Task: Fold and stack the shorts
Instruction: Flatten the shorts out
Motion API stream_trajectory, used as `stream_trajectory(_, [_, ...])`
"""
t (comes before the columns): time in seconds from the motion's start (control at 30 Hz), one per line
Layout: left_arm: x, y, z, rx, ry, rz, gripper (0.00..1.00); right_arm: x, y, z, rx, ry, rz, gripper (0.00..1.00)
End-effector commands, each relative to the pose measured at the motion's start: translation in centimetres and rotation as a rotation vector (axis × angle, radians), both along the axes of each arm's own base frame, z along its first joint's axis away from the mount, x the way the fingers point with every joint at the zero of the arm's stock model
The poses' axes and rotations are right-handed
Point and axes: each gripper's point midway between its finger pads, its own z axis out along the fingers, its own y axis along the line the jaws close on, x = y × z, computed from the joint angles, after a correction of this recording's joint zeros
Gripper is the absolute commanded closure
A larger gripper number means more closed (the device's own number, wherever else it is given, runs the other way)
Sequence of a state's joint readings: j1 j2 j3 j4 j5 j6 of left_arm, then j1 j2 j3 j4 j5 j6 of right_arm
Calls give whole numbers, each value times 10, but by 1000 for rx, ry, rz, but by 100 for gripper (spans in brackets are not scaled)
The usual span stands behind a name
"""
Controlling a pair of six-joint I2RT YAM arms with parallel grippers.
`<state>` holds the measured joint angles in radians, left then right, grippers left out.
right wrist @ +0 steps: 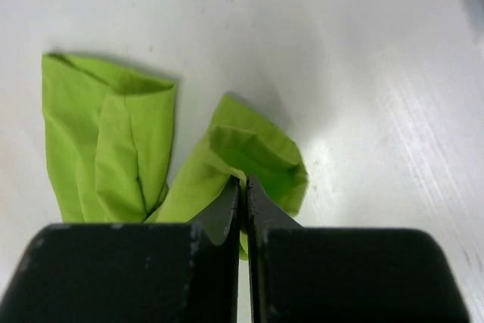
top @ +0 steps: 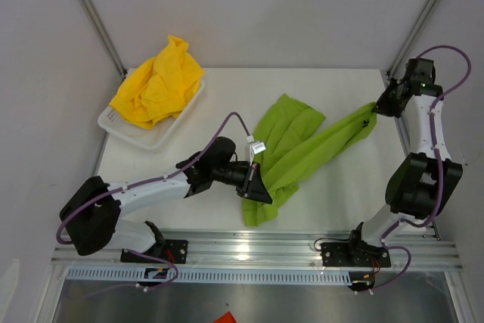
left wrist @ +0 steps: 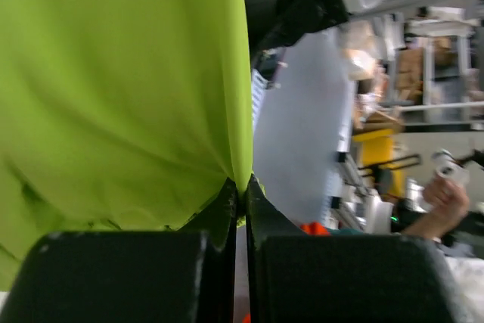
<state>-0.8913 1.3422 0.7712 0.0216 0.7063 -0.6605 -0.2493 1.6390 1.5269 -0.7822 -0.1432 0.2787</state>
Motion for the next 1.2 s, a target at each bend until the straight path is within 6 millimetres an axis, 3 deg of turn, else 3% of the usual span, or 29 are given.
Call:
stream_trajectory(0.0, [-36,8,62,-303,79,-204,100,14,-43,31,-63,-47,-93,100])
stream_trajectory(0.03, [-40,9,66,-327,91,-224,100,14,-48,29,-70,-23,-105,100])
stream_trajectory(0.07, [-45,13,65,-342,115,-240,100,20,-54,45,-84,-55,-117,100])
stream_trajectory(0.17, [-58,21,71,-388,155,-282,100,23,-56,60,-81,-67,-113,100])
stream_trajectory(0.33, [-66,31,85,-424,142,-331,100,19,-48,76,-68,-105,-78,100])
stream_trajectory(0.43, [-45,30,79,-354,126,-279,100,25,-27,76,28,-130,12,100])
stream_trajectory(0.47, [-37,29,67,-321,16,-277,100,25,-19,81,55,-151,43,100])
stream_trajectory(0.5, [-3,12,101,-298,-155,-173,100,27,-8,83,99,-181,86,100])
stream_trajectory(0.53, [-7,30,62,-56,-52,-120,100,26,-4,88,115,-197,91,100])
stream_trajectory(0.57, [5,36,55,17,-161,-109,100,25,-1,92,121,-212,95,100])
stream_trajectory(0.6, [25,35,87,26,-254,-56,100,20,5,105,126,-247,112,100])
stream_trajectory(0.63, [39,52,74,165,-279,28,100,18,7,114,130,-268,121,100])
stream_trajectory(0.67, [50,62,76,231,-309,91,100,16,11,122,137,-288,133,100])
stream_trajectory(0.73, [78,77,112,290,-437,228,100,8,20,153,143,-360,167,100])
stream_trajectory(0.77, [79,89,114,346,-441,261,100,5,25,167,160,-403,188,100])
stream_trajectory(0.87, [100,119,172,374,-580,449,100,-12,35,219,190,-564,228,100])
stream_trajectory(0.93, [103,135,190,394,-636,507,100,-37,32,256,183,-679,220,100])
stream_trajectory(0.97, [107,149,216,378,-694,585,100,-45,33,271,190,-735,240,100])
stream_trajectory(1.1, [91,192,267,319,-807,722,100,-99,22,324,202,-874,242,100])
stream_trajectory(1.17, [77,197,285,246,-842,701,100,-128,25,343,218,-921,278,100])
